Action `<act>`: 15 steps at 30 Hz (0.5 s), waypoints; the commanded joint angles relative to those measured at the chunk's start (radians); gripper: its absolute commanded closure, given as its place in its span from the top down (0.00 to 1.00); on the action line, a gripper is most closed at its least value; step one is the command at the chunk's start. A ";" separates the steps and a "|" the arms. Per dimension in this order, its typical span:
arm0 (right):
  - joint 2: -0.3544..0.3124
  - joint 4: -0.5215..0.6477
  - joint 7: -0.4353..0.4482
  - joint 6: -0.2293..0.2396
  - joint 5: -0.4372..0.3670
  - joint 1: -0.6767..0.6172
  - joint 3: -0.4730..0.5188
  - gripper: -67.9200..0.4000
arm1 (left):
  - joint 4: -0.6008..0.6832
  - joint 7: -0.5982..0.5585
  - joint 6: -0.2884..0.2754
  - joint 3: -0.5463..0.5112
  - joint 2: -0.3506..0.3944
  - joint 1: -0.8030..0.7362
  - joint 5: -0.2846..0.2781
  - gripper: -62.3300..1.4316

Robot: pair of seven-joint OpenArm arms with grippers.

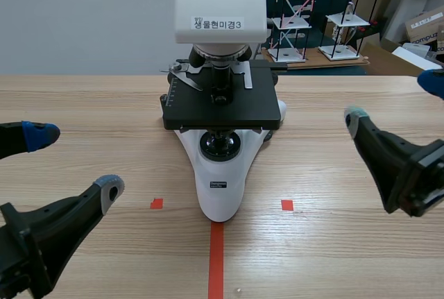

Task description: Point at the eyepiece

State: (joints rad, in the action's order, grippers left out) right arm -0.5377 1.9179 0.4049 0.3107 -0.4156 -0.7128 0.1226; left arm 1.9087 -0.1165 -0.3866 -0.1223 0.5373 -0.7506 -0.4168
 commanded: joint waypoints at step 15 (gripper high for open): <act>-0.026 -0.011 -0.139 0.085 0.214 0.446 0.136 0.05 | 0.016 -0.014 -0.002 -0.001 -0.005 0.000 -0.009 1.00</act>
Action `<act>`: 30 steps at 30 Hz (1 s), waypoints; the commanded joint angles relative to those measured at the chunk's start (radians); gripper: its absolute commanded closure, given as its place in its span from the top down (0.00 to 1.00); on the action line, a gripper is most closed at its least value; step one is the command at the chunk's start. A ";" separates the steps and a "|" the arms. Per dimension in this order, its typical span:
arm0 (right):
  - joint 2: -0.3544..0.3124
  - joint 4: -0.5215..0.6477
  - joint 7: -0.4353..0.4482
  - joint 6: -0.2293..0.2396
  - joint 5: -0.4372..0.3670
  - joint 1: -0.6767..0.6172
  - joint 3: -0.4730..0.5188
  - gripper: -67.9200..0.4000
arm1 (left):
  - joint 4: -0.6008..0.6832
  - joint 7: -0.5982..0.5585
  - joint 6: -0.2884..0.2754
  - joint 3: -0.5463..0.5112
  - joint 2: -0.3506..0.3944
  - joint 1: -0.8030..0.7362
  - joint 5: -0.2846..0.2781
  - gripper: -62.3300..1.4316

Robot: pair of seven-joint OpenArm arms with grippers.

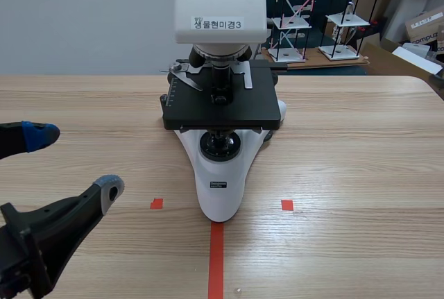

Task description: Point at the eyepiece

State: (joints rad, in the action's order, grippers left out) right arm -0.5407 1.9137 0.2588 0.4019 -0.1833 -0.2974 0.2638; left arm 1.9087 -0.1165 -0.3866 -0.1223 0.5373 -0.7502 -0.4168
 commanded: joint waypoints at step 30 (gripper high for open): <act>-0.254 -0.499 0.018 0.037 -0.056 1.067 -0.733 0.02 | 0.016 -0.014 -0.001 -0.001 -0.005 0.000 -0.009 1.00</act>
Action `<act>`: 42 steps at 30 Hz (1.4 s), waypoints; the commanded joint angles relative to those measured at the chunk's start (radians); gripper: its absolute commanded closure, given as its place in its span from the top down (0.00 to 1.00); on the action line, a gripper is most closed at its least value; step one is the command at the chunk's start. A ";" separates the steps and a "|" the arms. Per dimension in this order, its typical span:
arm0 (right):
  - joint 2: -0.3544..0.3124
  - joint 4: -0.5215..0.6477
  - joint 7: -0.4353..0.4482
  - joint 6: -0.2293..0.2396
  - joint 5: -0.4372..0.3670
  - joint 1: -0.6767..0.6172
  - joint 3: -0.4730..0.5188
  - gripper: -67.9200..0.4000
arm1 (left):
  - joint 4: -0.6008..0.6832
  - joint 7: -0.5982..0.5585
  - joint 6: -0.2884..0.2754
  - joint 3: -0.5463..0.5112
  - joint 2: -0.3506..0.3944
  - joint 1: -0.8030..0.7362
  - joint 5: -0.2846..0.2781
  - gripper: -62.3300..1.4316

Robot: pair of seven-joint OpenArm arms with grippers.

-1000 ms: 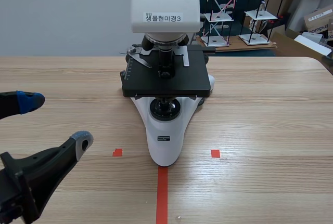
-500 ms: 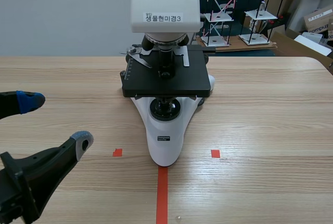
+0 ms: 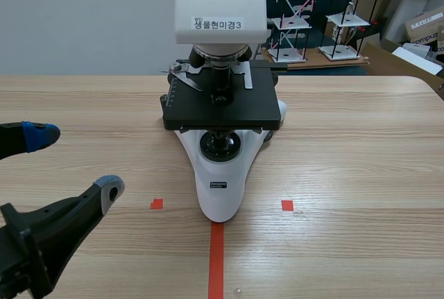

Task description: Point at the eyepiece

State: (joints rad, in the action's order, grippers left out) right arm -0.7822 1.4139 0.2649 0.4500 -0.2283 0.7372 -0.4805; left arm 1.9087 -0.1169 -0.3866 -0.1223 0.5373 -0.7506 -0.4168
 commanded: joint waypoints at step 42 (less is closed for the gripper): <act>0.111 -0.179 -0.020 -0.003 -0.064 0.263 -0.265 0.02 | 0.016 -0.013 -0.002 -0.001 -0.005 0.000 -0.009 1.00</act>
